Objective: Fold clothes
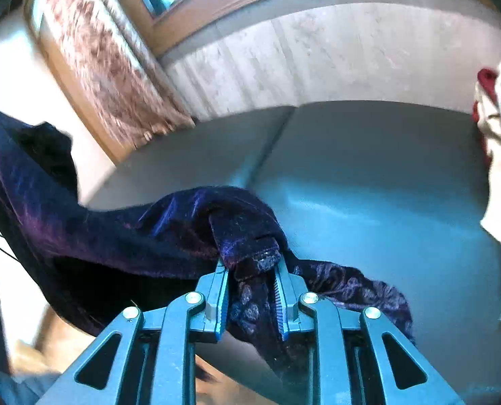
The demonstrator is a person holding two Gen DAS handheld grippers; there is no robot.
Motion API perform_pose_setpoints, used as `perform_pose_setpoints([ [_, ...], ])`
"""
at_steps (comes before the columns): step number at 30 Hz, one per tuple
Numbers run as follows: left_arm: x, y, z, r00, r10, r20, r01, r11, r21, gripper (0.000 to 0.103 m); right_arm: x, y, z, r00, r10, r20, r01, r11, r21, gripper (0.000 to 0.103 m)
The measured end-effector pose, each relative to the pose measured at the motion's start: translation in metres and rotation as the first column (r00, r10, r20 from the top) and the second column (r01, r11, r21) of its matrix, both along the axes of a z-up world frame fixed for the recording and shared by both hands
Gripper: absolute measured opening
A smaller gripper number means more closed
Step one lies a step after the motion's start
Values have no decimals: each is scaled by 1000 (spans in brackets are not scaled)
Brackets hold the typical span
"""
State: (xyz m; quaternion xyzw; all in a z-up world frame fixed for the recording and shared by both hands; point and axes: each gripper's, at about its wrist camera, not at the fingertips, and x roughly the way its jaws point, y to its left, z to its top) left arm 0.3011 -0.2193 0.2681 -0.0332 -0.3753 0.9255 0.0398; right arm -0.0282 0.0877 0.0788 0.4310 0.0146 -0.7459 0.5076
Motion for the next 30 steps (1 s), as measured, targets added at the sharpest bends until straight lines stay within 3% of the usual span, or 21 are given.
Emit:
perform_pose_setpoints([
  [1, -13, 2, 14, 1000, 0, -3, 0, 1000, -16, 4, -10, -3, -6, 998, -8, 60, 9, 1000, -11, 24],
  [5, -121, 12, 33, 986, 60, 157, -56, 998, -30, 4, -30, -6, -27, 972, -117, 204, 113, 993, 31, 32],
  [6, -152, 13, 26, 977, 47, 207, -44, 999, -22, 5, -34, 1, -30, 966, -172, 195, 162, 985, 63, 43],
  [7, -190, 9, 13, 954, 61, 292, -63, 998, -3, 7, -37, 7, -33, 957, -224, 186, 210, 973, 92, 59],
  [8, -227, 5, -2, 923, 68, 379, -82, 996, 20, 10, -39, 16, -37, 945, -266, 190, 249, 962, 108, 63],
  [9, -263, -3, -29, 874, 40, 485, -92, 992, 84, 17, -40, 25, -38, 936, -298, 185, 282, 953, 109, 63],
  [10, -285, -10, -51, 836, -31, 547, -64, 986, 155, 17, -40, 36, -38, 931, -331, 156, 315, 941, 120, 63],
  [11, -304, -21, -83, 795, -131, 592, -50, 959, 279, 17, -39, 44, -37, 925, -358, 127, 341, 930, 136, 63],
  [15, -299, -42, -139, 754, -139, 642, -95, 944, 317, 17, -25, 80, -37, 915, -394, 82, 382, 915, 130, 65],
  [16, -286, -48, -145, 760, -140, 635, -94, 943, 320, 17, -19, 84, -36, 923, -378, 74, 369, 922, 114, 65],
  [19, -241, -70, -161, 773, -115, 623, -108, 945, 308, 21, 2, 75, -31, 958, -281, 55, 277, 958, 75, 64],
  [22, -181, -89, -172, 750, -1, 662, -187, 959, 214, 23, 26, 46, -23, 987, -125, 100, 127, 992, -9, 64],
  [23, -159, -92, -178, 756, 12, 654, -193, 959, 205, 23, 34, 35, -21, 990, -68, 121, 73, 997, -39, 64],
  [26, -99, -89, -193, 777, 67, 625, -194, 971, 138, 24, 55, -16, -31, 947, 145, 288, -110, 985, -135, 65],
  [28, -73, -79, -203, 765, 109, 635, -190, 980, 62, 27, 69, -56, -46, 896, 237, 376, -197, 970, -140, 65],
  [30, -47, -69, -212, 753, 150, 641, -185, 983, -12, 28, 79, -84, -67, 846, 252, 469, -224, 968, -116, 65],
])
